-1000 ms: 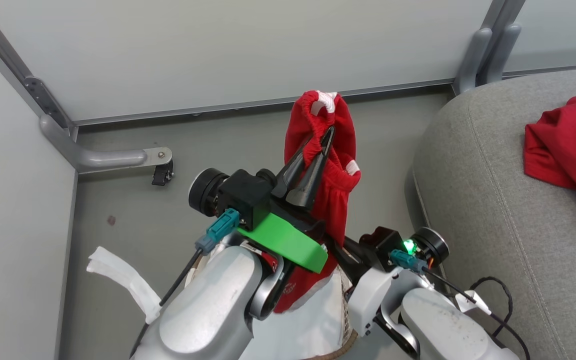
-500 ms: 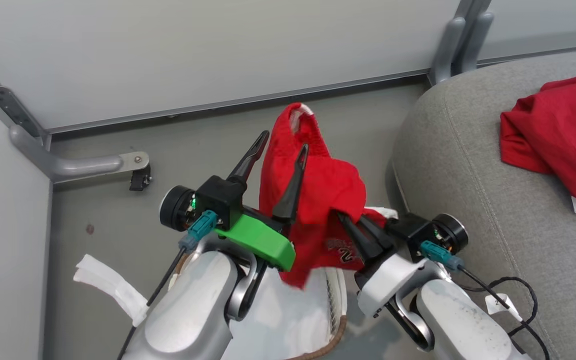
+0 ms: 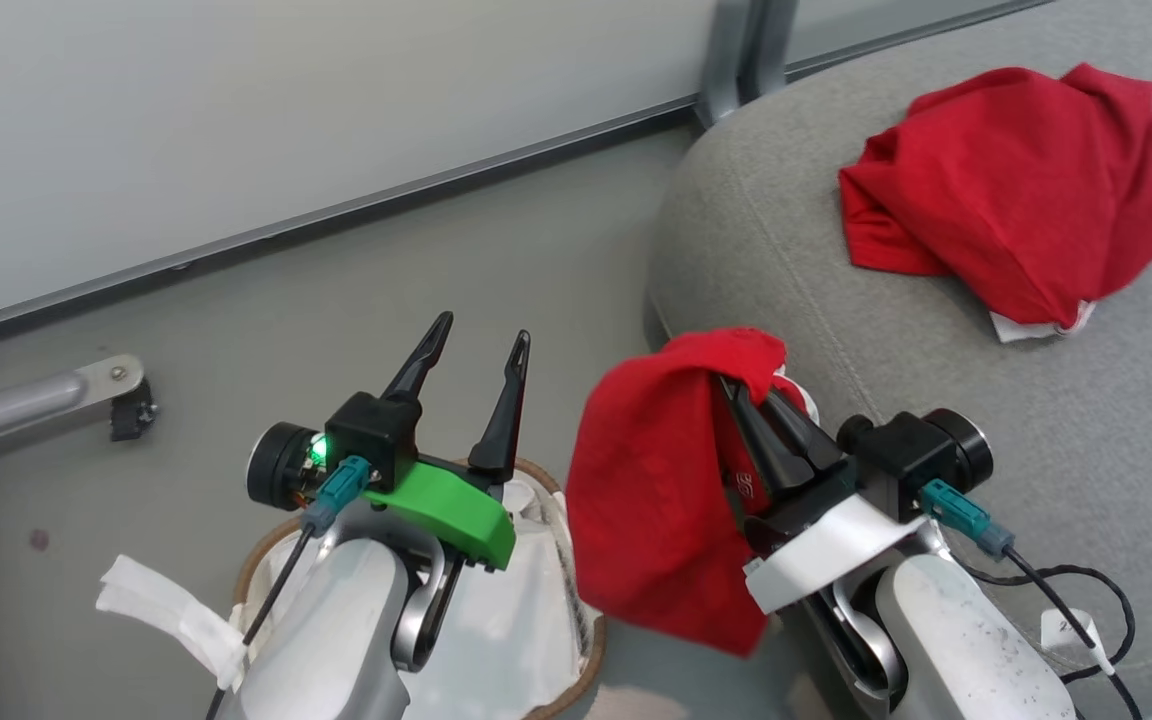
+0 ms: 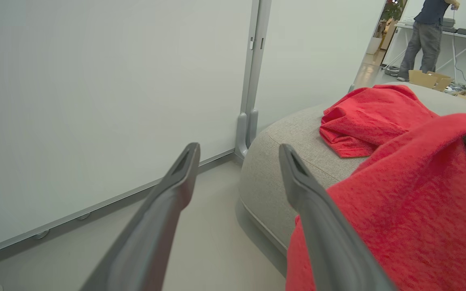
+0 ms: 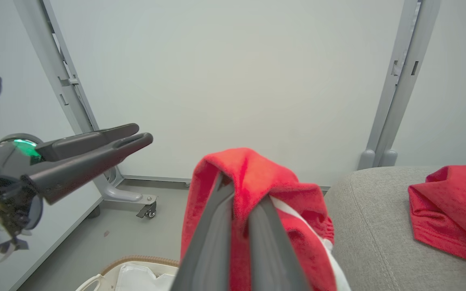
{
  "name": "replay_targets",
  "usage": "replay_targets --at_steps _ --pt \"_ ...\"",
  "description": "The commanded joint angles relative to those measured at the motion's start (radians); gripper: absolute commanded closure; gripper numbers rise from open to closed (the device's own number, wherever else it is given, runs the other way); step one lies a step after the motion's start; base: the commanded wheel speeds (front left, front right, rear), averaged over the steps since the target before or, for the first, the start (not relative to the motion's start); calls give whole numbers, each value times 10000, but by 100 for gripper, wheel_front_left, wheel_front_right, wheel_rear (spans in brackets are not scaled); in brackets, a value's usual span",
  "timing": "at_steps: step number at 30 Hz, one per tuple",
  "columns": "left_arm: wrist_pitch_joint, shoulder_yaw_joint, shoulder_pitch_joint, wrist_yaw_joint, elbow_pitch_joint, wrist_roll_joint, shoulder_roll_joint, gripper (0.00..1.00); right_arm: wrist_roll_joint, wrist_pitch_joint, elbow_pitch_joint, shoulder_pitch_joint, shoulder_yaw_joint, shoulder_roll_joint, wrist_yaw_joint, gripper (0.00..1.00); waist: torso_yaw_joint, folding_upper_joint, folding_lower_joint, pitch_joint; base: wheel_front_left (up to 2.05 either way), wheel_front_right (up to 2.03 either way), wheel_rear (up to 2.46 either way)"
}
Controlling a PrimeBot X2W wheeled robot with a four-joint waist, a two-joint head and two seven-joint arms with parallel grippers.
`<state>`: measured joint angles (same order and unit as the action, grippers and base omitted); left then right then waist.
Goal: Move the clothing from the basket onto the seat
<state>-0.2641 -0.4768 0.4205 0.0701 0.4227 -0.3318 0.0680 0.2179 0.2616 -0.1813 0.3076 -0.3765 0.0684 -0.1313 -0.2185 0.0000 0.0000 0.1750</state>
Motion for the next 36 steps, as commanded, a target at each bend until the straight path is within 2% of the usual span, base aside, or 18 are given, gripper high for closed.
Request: replay_targets --at_steps 1,9,18,22,26,30,32,36 --pt "-3 164 -186 76 11 155 72 0 41 50 149 -148 28 -49 10 100 -1261 0 0 331 0 0 0" --pt "-3 751 -595 298 68 585 65 0 148 52 761 -356 276 -146 11 100 -2982 0 0 509 0 0 0" --pt "-3 107 -50 574 509 681 -61 0 50 50 1905 -918 1799 -173 11 100 -3290 0 0 923 0 0 0" --pt "-3 -90 186 605 547 612 -36 0 -380 52 2386 -488 2313 -163 11 100 -3303 0 0 1243 13 13 13" --pt "-3 -228 359 615 337 574 237 0 -688 50 2575 544 2533 446 12 100 -3283 0 0 1704 7 7 7" --pt "-3 -345 600 614 43 523 581 0 -909 50 2502 2189 2792 1408 12 100 -3259 0 0 2326 0 0 0" --pt "-3 -399 734 614 -96 538 808 0 -1067 50 2251 3234 2974 1931 12 100 -3229 0 0 2722 0 0 0" --pt "-3 -489 1106 615 -368 638 1133 0 -1208 50 1479 4973 3549 2516 12 100 -3083 0 0 3565 0 0 0"
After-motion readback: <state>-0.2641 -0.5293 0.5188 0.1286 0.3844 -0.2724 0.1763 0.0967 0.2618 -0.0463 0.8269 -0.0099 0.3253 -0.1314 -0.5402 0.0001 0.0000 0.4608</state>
